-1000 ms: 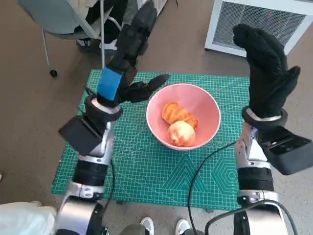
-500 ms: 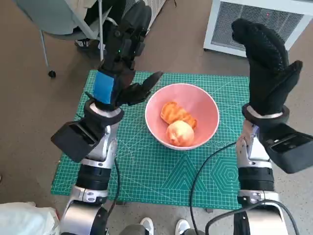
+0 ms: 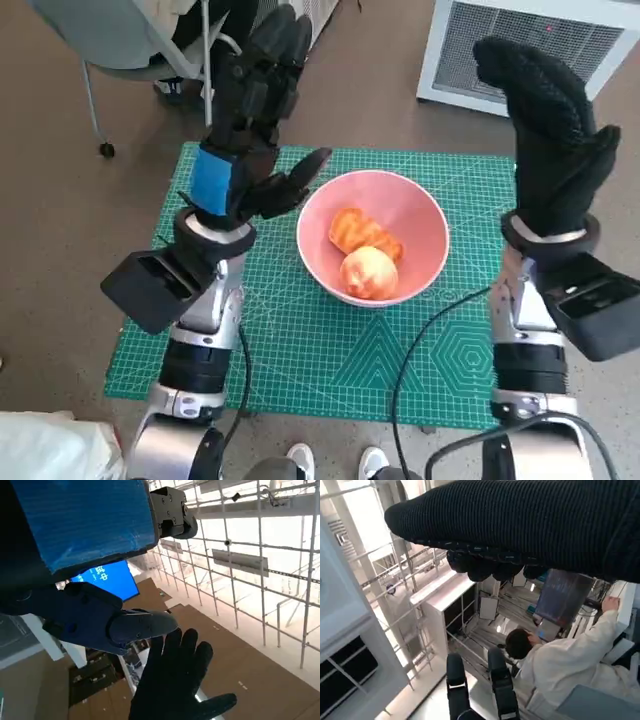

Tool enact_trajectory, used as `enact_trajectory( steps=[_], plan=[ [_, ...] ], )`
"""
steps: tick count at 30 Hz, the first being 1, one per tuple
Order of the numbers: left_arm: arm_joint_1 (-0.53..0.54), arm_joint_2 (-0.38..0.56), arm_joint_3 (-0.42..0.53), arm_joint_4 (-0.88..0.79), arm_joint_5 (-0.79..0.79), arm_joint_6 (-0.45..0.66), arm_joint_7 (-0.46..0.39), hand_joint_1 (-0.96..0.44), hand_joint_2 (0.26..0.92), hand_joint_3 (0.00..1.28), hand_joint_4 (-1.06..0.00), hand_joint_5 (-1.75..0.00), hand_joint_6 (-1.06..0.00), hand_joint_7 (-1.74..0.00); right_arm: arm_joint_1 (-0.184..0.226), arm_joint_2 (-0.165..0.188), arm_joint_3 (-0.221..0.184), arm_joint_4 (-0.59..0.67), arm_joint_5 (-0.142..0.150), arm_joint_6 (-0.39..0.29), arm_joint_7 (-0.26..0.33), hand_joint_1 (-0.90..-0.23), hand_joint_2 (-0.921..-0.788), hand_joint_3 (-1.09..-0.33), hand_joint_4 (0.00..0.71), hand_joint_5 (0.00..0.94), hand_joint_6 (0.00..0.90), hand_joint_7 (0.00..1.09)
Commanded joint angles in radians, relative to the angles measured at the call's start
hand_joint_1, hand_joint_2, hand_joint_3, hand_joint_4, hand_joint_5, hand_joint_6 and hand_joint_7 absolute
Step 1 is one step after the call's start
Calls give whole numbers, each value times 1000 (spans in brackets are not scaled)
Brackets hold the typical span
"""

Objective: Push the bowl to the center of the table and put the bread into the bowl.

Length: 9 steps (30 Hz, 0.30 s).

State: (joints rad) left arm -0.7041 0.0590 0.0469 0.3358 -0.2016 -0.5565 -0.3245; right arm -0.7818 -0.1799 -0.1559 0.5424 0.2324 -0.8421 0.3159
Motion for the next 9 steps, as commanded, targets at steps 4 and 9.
enact_trajectory(
  steps=[4,9],
  plan=[
    [26,-12,-4,-42,7,28,19,-372,921,400,-134,-21,1,-495,24,-8,-1,11,-3,6,11,-597,-921,-746,386,2,227,350],
    [31,-14,0,-45,9,34,27,-371,921,403,-147,-26,1,-516,26,-10,0,16,-21,-1,2,-594,-921,-747,386,2,227,351]
  ],
)
